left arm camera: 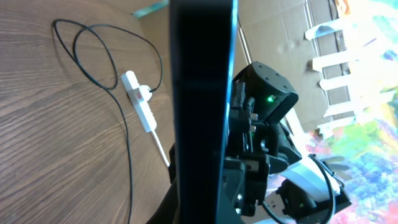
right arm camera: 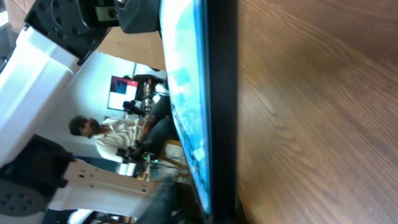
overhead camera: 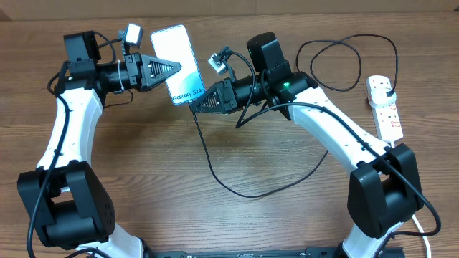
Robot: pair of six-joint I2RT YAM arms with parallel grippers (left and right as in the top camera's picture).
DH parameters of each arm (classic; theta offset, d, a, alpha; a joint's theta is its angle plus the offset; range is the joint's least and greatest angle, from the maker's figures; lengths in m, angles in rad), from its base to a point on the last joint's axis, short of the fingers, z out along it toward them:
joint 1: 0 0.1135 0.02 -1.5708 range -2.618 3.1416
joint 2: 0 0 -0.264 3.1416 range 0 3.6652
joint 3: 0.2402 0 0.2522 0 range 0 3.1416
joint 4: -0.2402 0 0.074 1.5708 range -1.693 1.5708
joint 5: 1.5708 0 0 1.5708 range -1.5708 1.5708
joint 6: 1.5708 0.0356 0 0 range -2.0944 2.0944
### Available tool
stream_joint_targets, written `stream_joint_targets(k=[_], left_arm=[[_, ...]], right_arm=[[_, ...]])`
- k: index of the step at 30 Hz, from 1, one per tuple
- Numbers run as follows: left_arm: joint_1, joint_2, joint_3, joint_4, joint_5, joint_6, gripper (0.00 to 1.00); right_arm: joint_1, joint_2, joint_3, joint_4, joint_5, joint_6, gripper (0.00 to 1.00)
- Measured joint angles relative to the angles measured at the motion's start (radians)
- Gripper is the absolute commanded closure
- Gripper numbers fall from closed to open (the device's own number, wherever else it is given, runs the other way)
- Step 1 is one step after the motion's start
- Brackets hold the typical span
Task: Plug charger to phone and switch on socket
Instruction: 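Push the plug into the phone's bottom port with the right gripper, then lower the phone with attached cable onto the table and release both grippers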
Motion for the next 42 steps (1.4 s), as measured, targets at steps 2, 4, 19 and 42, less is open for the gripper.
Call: stream_joint_targets(k=[2, 4, 19, 42], left_arm=[[-0.007, 0.000, 0.000, -0.008, -0.021, 0.008, 0.96], [-0.015, 0.000, 0.000, -0.045, -0.056, 0.012, 0.96], [-0.068, 0.000, -0.028, -0.441, -0.564, 0.219, 0.94], [-0.301, 0.340, -0.057, -0.257, -0.706, 0.120, 0.35]], right_arm=[[-0.008, 0.000, 0.000, -0.007, 0.003, 0.003, 0.42], [-0.021, 0.000, 0.001, -0.031, 0.004, 0.012, 0.32], [-0.126, -0.005, 0.005, -0.502, 0.431, -0.012, 0.00], [-0.165, -0.005, 0.005, -0.737, 0.793, -0.015, 0.00]])
